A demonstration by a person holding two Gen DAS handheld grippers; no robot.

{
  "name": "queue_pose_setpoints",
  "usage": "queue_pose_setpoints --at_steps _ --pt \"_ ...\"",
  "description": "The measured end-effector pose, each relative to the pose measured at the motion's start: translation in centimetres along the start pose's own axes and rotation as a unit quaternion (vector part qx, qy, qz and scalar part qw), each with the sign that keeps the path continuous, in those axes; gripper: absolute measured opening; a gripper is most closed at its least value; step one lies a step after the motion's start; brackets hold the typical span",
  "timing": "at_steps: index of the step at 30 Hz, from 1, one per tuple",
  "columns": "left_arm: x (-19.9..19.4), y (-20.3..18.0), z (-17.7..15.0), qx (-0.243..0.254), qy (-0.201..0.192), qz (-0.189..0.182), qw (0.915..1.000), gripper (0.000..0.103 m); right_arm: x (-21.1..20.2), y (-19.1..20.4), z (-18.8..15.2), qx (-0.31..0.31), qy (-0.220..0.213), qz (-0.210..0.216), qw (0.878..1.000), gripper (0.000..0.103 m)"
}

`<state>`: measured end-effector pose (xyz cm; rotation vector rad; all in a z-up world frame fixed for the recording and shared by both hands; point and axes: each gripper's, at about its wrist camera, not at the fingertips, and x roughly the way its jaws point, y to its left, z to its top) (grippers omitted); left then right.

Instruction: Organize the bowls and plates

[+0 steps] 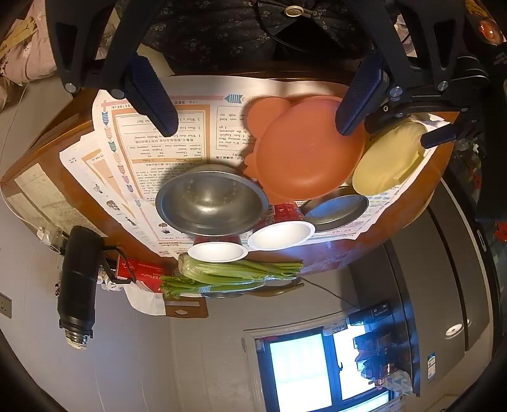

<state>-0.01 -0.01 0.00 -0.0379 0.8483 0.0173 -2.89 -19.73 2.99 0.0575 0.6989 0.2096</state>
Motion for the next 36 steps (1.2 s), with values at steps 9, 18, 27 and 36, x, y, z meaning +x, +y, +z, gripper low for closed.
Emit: queue_pose_setpoints --at_steps 9,18,27,36 --pt "-0.28 0.12 -0.11 -0.001 -0.003 -0.001 1.0 0.101 -0.09 0.13 0.06 -0.004 -0.002 -0.002 1.0 0.1" --pt "-0.4 -0.3 -0.1 0.0 -0.004 -0.001 1.0 0.101 -0.03 0.16 -0.01 -0.003 -0.002 -0.003 1.0 0.1" --pt "-0.29 -0.2 0.18 0.001 -0.003 -0.002 1.0 0.101 0.0 0.2 -0.03 -0.005 -0.002 -0.003 1.0 0.1" --pt "-0.32 -0.09 0.16 -0.002 0.004 -0.006 1.0 0.101 -0.2 0.26 -0.05 -0.008 -0.006 -0.002 1.0 0.1"
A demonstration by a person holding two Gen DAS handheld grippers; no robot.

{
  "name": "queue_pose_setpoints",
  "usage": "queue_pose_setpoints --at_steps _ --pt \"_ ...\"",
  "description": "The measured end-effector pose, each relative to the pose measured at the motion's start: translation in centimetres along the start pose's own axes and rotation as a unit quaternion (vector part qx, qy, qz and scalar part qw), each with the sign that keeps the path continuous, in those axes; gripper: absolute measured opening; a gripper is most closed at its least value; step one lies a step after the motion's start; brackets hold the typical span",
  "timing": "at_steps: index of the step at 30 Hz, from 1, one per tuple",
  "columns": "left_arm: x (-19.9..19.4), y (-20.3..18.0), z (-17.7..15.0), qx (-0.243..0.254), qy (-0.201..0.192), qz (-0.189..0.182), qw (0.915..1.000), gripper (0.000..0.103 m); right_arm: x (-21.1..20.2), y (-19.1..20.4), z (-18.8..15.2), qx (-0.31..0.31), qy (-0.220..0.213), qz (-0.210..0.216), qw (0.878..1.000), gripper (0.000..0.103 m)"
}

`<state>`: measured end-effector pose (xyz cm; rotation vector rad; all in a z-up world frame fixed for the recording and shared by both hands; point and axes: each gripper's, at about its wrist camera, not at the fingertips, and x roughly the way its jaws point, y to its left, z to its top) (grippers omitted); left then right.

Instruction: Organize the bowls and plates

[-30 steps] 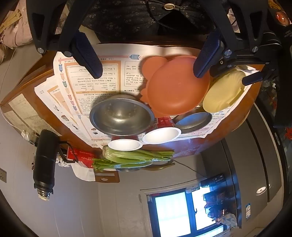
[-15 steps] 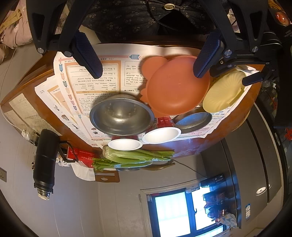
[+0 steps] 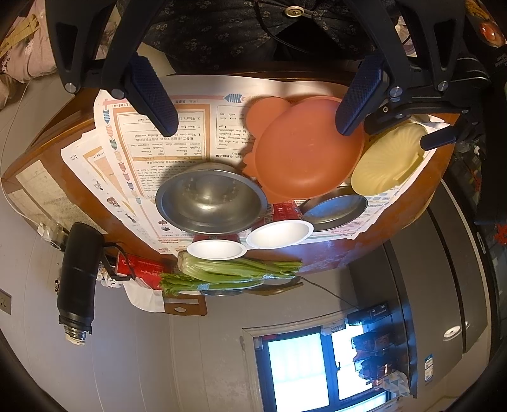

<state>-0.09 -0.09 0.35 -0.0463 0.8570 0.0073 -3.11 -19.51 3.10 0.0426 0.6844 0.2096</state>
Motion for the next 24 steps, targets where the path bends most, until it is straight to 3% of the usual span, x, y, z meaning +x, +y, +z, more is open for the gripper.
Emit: queue_pose_setpoints --at_steps 14,24 --pt "-0.9 1.4 0.0 -0.009 -0.017 0.016 0.9997 0.101 -0.6 1.8 1.4 -0.047 -0.027 0.008 0.998 0.1" --pt "-2.2 6.3 0.7 -0.069 -0.032 0.024 0.9968 0.101 0.4 4.2 3.5 -0.077 -0.025 0.069 0.994 0.1"
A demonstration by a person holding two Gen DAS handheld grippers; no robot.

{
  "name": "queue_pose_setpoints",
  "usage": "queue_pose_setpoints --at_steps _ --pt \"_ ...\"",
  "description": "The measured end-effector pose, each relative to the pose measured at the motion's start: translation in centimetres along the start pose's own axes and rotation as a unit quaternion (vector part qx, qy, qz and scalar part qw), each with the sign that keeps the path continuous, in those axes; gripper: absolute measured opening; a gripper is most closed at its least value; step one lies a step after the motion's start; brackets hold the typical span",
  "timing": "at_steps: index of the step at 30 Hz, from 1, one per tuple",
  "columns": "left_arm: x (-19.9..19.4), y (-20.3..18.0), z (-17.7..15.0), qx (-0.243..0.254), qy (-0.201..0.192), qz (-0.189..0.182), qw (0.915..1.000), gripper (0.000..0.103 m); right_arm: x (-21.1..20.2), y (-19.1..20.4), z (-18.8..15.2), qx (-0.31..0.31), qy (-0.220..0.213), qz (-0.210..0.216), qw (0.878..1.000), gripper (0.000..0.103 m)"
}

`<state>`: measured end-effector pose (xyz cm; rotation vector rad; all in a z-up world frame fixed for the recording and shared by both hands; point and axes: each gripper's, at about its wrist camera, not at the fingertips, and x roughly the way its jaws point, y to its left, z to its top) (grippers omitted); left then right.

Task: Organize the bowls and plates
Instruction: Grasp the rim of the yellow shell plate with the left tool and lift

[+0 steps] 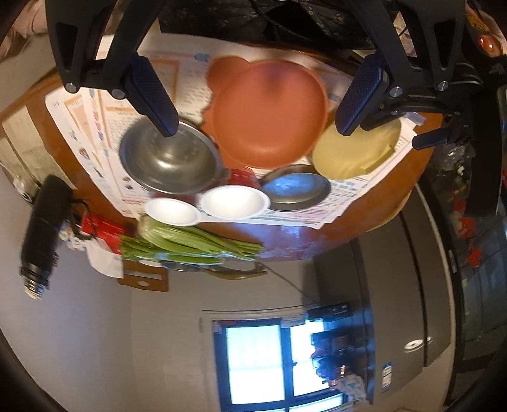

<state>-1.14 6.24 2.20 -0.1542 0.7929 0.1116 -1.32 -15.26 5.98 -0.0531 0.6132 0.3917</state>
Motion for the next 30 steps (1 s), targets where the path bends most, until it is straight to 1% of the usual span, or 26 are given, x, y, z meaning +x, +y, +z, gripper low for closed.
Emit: queue_pose_setpoints --at_steps 2,5,8,10,13,14,18,21,23,25,28,30 --pt "0.4 1.3 0.2 -0.023 0.008 0.0 0.9997 0.101 0.6 0.7 0.7 -0.012 -0.001 0.011 1.0 0.1" --pt "0.5 3.3 0.5 -0.039 -0.003 0.015 0.9991 0.101 1.9 1.8 1.6 -0.033 0.006 0.029 0.999 0.1" --pt "1.1 5.4 0.6 -0.061 -0.003 0.017 0.998 0.101 3.5 3.3 2.2 -0.059 0.018 0.045 0.997 0.1" --pt "1.8 6.4 0.7 -0.073 0.004 0.014 0.9972 0.101 5.1 4.6 2.6 -0.086 0.035 0.061 0.994 0.098" --pt "3.0 7.1 0.8 -0.079 0.02 0.014 0.9965 0.101 7.4 5.6 2.9 -0.097 0.068 0.098 0.988 0.098" --pt "3.3 7.2 0.9 -0.081 0.025 0.012 0.9964 0.101 8.0 5.9 3.0 -0.101 0.074 0.1 0.987 0.098" --pt "5.0 7.5 1.2 -0.076 0.046 -0.003 0.996 0.101 10.0 7.0 3.0 -0.134 0.082 0.088 0.984 0.098" --pt "6.1 7.6 1.6 -0.077 0.053 -0.009 0.9956 0.101 11.7 7.5 2.9 -0.15 0.1 0.089 0.98 0.096" --pt "6.6 7.5 1.8 -0.077 0.059 -0.016 0.9952 0.101 12.8 7.7 2.9 -0.159 0.11 0.086 0.977 0.093" --pt "7.1 7.4 1.8 -0.074 0.063 -0.007 0.9953 0.101 13.7 8.1 2.8 -0.17 0.118 0.084 0.975 0.092" --pt "7.6 7.7 2.0 -0.079 0.066 0.001 0.9947 0.1 14.5 8.6 2.7 -0.188 0.124 0.089 0.97 0.086" --pt "7.7 7.8 2.2 -0.083 0.064 -0.006 0.9945 0.098 14.8 9.1 2.6 -0.207 0.123 0.086 0.967 0.082"
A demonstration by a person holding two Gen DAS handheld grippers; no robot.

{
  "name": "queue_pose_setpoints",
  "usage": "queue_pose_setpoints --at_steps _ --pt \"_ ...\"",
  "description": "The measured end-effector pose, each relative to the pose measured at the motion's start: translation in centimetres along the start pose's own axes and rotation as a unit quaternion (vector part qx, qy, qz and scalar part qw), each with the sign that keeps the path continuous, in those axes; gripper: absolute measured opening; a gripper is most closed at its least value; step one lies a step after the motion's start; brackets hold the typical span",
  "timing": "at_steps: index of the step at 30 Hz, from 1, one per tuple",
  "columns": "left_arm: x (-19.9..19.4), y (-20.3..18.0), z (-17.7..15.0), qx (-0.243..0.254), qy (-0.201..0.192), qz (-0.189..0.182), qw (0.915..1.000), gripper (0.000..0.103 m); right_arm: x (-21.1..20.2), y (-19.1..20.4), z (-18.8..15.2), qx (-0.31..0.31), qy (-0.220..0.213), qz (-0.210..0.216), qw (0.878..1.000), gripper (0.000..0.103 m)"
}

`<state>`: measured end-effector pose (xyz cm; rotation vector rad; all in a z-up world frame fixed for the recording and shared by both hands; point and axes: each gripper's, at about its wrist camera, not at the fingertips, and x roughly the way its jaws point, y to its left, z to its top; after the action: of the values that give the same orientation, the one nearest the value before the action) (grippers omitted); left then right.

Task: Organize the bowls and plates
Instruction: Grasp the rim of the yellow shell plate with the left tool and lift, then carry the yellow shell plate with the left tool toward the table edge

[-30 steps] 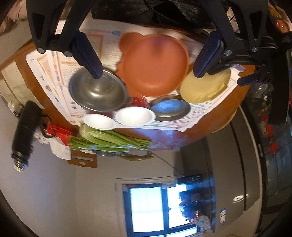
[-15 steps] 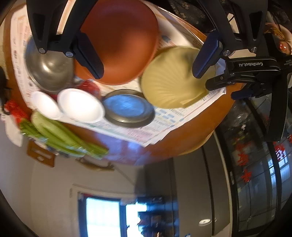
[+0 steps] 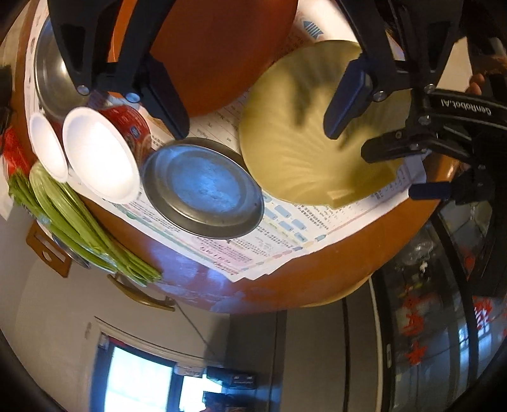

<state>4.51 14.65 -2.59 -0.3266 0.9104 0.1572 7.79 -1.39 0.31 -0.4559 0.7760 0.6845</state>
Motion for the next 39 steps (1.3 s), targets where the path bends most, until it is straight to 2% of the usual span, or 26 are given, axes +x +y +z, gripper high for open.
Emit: queue_pose_setpoints --at_steps 2,5,10,14,17,20,30,39 --pt "0.1 -0.1 0.1 -0.001 0.0 -0.005 1.0 0.092 0.3 0.4 0.0 -0.016 0.002 -0.01 1.0 0.077" --pt "0.5 -0.5 0.0 0.009 0.011 -0.007 0.9999 0.073 1.2 0.9 -0.1 -0.023 0.017 0.002 1.0 0.071" --pt "0.7 -1.1 -0.1 0.025 0.006 0.004 0.9997 0.063 2.3 1.2 -0.3 -0.025 0.035 0.02 0.999 0.062" --pt "0.7 -1.2 0.0 0.03 0.004 0.003 0.9995 0.05 2.3 1.5 -0.2 -0.023 0.032 0.031 0.999 0.062" --pt "0.9 -1.4 0.1 0.029 0.005 -0.003 0.9995 0.049 2.1 2.0 -0.1 -0.023 0.03 0.05 0.998 0.062" --pt "0.9 -1.1 0.2 0.022 0.004 -0.01 0.9997 0.049 2.2 2.2 0.0 -0.022 0.032 0.043 0.998 0.062" --pt "0.9 -0.1 0.8 -0.005 0.001 -0.027 0.9996 0.049 0.9 1.8 0.8 0.015 0.013 0.062 0.998 0.063" --pt "-0.4 1.3 2.8 -0.015 -0.025 -0.027 0.9992 0.049 0.2 2.3 2.7 0.033 -0.006 0.074 0.997 0.063"
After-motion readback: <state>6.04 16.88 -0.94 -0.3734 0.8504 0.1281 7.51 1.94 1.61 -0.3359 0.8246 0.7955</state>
